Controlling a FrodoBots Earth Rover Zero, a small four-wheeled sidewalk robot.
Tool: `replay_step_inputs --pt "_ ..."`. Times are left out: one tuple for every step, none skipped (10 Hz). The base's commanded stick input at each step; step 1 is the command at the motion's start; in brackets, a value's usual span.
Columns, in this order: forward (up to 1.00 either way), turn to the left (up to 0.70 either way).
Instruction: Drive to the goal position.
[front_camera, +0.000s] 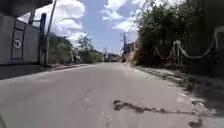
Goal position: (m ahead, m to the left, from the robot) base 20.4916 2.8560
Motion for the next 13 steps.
replay_step_inputs --pt "1.0 0.0" --pt "1.0 0.0" --pt "1.0 0.0" --pt "1.0 0.0" --pt "1.0 0.0" --pt "1.0 0.0" --pt "1.0 0.0" --pt "1.0 0.0" --pt "1.0 0.0" --pt "1.0 0.0" --pt "1.0 0.0" --pt "1.0 0.0" --pt "1.0 0.0"
